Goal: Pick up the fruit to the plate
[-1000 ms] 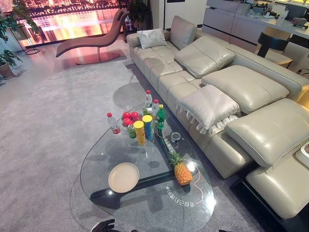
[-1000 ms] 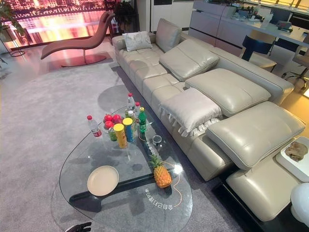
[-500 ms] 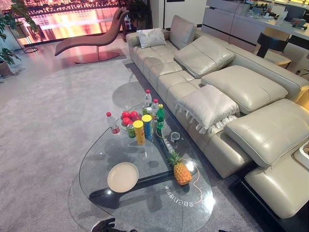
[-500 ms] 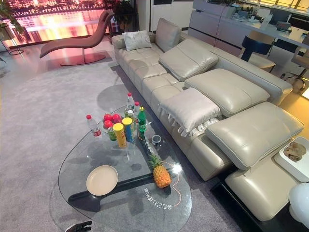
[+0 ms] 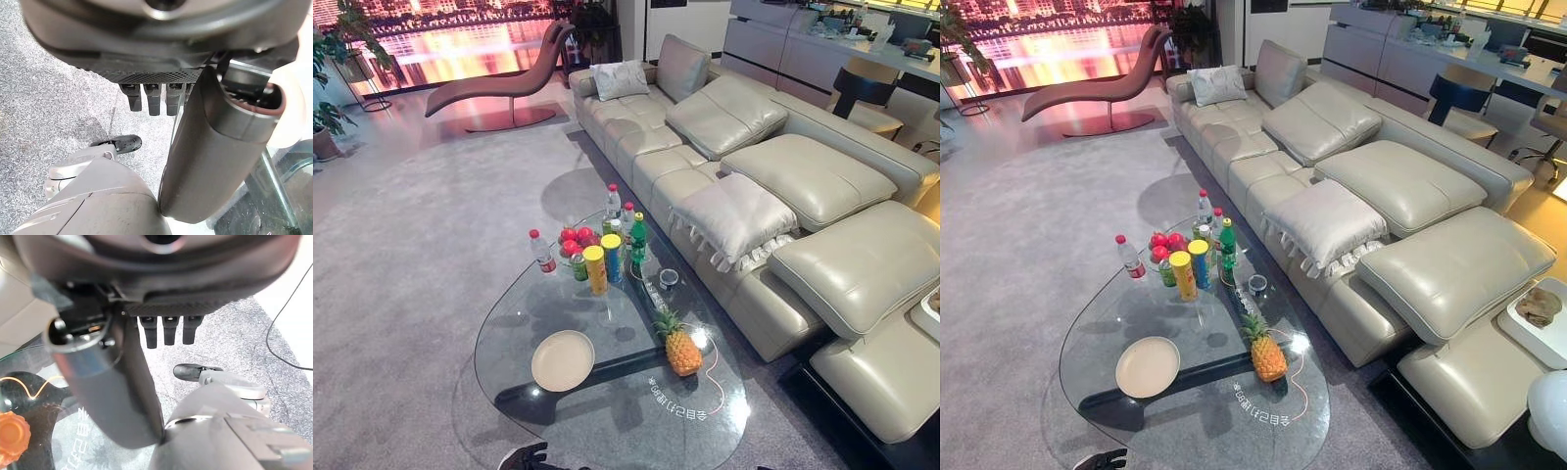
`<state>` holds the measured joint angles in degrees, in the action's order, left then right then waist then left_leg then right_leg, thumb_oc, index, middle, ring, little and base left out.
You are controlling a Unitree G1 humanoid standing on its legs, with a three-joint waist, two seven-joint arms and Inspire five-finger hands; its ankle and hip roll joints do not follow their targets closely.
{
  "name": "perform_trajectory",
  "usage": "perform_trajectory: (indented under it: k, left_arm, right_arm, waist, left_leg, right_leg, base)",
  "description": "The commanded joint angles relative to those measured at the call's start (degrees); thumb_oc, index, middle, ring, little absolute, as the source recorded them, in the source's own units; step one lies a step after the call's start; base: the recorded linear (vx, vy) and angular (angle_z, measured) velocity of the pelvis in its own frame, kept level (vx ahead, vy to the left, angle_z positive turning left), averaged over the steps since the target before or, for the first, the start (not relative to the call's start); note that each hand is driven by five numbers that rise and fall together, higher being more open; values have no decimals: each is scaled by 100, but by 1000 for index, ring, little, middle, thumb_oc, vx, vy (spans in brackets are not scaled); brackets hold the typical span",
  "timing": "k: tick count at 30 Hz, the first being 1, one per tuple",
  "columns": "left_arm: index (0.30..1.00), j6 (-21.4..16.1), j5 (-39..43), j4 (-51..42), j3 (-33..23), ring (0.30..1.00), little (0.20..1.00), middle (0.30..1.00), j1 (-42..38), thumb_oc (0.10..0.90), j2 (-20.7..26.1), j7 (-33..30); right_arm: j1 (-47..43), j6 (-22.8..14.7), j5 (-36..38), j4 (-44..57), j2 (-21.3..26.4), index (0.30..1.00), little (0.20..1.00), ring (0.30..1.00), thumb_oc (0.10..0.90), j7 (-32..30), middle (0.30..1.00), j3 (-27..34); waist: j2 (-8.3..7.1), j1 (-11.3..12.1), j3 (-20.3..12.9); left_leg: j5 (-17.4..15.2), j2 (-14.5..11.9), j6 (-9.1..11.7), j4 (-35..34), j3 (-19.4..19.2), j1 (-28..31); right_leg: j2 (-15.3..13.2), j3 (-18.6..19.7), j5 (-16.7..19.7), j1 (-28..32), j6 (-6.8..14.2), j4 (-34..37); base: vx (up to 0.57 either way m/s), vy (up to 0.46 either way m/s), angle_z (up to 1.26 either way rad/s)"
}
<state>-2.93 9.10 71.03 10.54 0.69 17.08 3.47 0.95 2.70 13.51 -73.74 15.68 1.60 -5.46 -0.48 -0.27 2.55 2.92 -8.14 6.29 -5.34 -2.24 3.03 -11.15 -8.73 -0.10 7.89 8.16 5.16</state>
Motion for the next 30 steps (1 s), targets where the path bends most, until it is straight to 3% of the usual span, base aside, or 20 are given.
perform_trajectory:
  k: [1, 8, 11, 15, 18, 22, 24, 30]
  left_arm:
    - [900, -118, -222, 294, -3, 900, 900, 900, -429, 800, 63, 28]
    - [900, -251, 34, 206, -45, 900, 900, 900, -441, 800, 179, -11]
    - [900, -579, 141, 87, -31, 900, 900, 900, -585, 800, 255, 162]
    - [900, -688, 611, -115, 4, 900, 900, 900, -867, 800, 407, 327]
    - [900, -725, 1058, -476, 52, 900, 900, 900, -985, 800, 602, 817]
    - [900, -680, 2250, -784, 124, 900, 900, 900, -1365, 800, 681, 981]
    - [900, -703, 2795, -962, 25, 900, 900, 900, -1502, 800, 599, 1041]
    - [900, -1084, 3564, -1280, -225, 900, 900, 900, -1698, 800, 446, 306]
  right_arm:
    - [-255, -37, -72, -284, 143, 900, 900, 900, 800, 93, 900, 99]
    - [-205, 97, -224, -451, 239, 900, 900, 900, 800, -10, 900, 140]
    - [-357, 58, -194, -483, 338, 900, 900, 900, 800, -74, 900, 155]
    - [-628, 111, -112, -466, 537, 900, 900, 900, 800, -109, 900, 177]
    - [-815, 38, -8, -276, 798, 900, 900, 900, 800, -160, 900, 217]
    - [-1260, -420, 375, 69, 1046, 900, 900, 900, 800, -486, 900, 190]
    - [-1391, -736, 517, 324, 1079, 900, 900, 900, 800, -727, 900, 234]
    - [-1478, -1340, 823, 912, 975, 900, 900, 900, 800, -1263, 900, 300]
  waist:
    - [148, 46, 382]
    - [206, -32, 853]
    - [268, -58, 1215]
    - [348, -87, 1617]
    - [474, -107, 2045]
    - [623, -87, 2433]
    - [674, -125, 2619]
    - [577, -155, 2724]
  left_leg:
    - [-13, -347, 24, 34, -134, 139]
    - [68, -216, -8, 34, -152, -294]
    - [144, -106, -41, 34, -130, -670]
    - [231, -3, -82, 34, -93, -1064]
    - [341, 153, -127, 34, -56, -1460]
    - [509, 199, -128, 34, -83, -1878]
    - [484, 220, -125, 367, -45, -2177]
    - [83, 237, -124, 1885, 157, -3461]
  right_leg:
    - [-464, -133, 321, -169, 149, -129]
    - [-503, 57, 554, -640, 190, -34]
    - [-536, 144, 695, -1062, 212, -40]
    - [-528, 206, 779, -1500, 188, -122]
    - [-577, 306, 785, -1998, 189, -395]
    - [-628, 391, 704, -2675, 150, -898]
    - [-624, 516, 610, -3030, 104, -1242]
    - [-618, 680, 354, -4198, 24, -2341]
  base:
    - [0, 0, 0]
    - [-26, 21, -8]
    - [-131, 24, -3]
    - [-164, 13, 7]
    - [-114, 49, 6]
    - [-133, 66, 0]
    - [-138, 50, -4]
    - [-82, -40, 7]
